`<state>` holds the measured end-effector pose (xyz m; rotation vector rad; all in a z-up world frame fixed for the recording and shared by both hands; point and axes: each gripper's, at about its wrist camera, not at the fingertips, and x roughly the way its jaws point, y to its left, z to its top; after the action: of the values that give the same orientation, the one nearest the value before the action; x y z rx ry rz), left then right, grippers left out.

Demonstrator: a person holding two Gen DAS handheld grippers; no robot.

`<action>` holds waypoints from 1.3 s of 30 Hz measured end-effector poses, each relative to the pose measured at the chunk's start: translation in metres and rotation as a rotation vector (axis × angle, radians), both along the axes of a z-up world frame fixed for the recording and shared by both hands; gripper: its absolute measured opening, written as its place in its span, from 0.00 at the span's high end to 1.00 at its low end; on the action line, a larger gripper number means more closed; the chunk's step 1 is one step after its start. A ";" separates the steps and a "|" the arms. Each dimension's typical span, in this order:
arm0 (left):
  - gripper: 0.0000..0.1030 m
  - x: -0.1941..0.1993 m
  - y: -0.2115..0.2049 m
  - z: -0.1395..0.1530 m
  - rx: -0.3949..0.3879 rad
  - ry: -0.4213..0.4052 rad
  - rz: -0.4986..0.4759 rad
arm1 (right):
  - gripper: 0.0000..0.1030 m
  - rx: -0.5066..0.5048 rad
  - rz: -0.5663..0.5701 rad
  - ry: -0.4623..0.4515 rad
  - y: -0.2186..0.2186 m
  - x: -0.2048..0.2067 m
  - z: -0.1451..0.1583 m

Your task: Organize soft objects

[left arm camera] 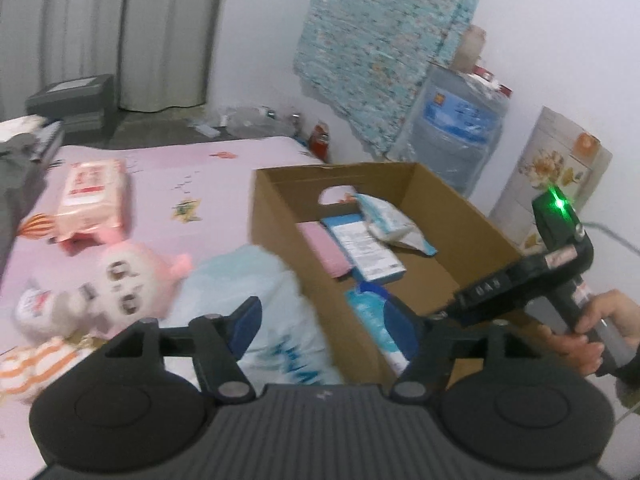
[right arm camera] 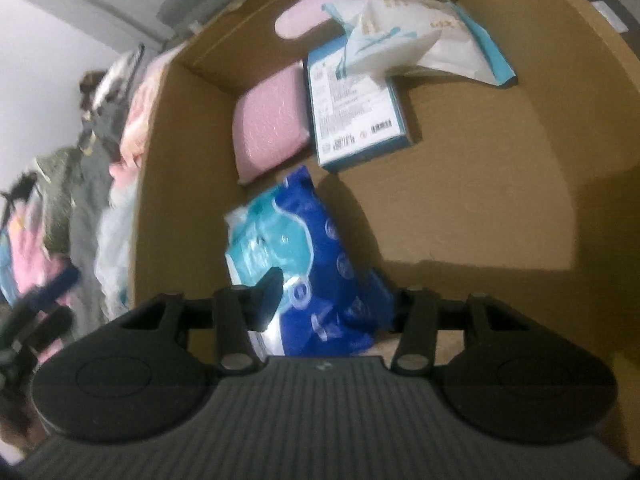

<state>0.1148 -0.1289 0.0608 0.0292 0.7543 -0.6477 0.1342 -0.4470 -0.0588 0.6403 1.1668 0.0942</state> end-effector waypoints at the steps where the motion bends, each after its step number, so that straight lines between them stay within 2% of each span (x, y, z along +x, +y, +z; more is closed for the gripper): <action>1: 0.29 -0.002 0.009 -0.001 0.003 -0.001 0.020 | 0.50 -0.007 0.016 0.017 0.003 0.000 -0.002; 4: 0.27 -0.005 0.035 -0.007 0.014 0.017 0.083 | 0.48 0.009 0.075 0.084 0.015 -0.001 -0.016; 6: 0.27 -0.007 0.052 -0.014 0.027 0.046 0.119 | 0.49 0.035 0.065 0.102 0.023 0.003 -0.026; 11: 0.27 -0.014 0.092 -0.029 0.069 0.079 0.195 | 0.56 -0.019 0.037 0.045 0.038 0.016 -0.015; 15: 0.27 -0.021 0.114 -0.028 0.102 0.062 0.231 | 0.55 -0.082 0.068 0.029 0.052 0.027 -0.010; 17: 0.27 -0.024 0.125 -0.024 0.147 0.054 0.234 | 0.53 -0.104 0.076 0.015 0.056 0.027 -0.008; 19: 0.27 -0.029 0.137 -0.017 0.253 0.031 0.214 | 0.53 -0.138 0.076 0.017 0.057 0.022 0.000; 23: 0.26 -0.031 0.172 0.012 0.592 0.027 0.174 | 0.50 -0.196 0.112 0.015 0.054 -0.006 0.038; 26: 0.24 -0.014 0.185 0.028 0.845 0.092 0.221 | 0.44 -0.247 0.151 0.038 0.052 -0.020 0.086; 27: 0.23 -0.006 0.186 0.029 0.873 0.094 0.252 | 0.44 -0.273 0.169 0.067 0.054 -0.021 0.100; 29: 0.20 0.012 0.178 0.024 0.853 0.037 0.281 | 0.44 -0.334 0.207 0.120 0.066 -0.019 0.124; 31: 0.20 0.025 0.165 0.007 0.803 -0.062 0.269 | 0.43 -0.364 0.258 0.110 0.084 -0.007 0.138; 33: 0.19 0.028 0.159 -0.008 0.694 -0.124 0.297 | 0.43 -0.341 0.300 0.023 0.106 0.009 0.147; 34: 0.19 0.027 0.159 -0.014 0.604 -0.124 0.316 | 0.43 -0.306 0.299 -0.038 0.113 0.014 0.152; 36: 0.19 0.027 0.159 -0.026 0.487 -0.067 0.348 | 0.43 -0.208 0.276 -0.153 0.122 0.018 0.158; 37: 0.19 0.026 0.158 -0.032 0.454 -0.047 0.339 | 0.43 -0.171 0.260 -0.185 0.126 0.018 0.160; 39: 0.19 0.019 0.154 -0.039 0.452 -0.076 0.339 | 0.43 -0.111 0.260 -0.261 0.135 0.015 0.163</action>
<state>0.1339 0.0250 0.0216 0.3314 0.7973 -0.1441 0.1490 -0.3115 0.1045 0.3637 0.9893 0.3218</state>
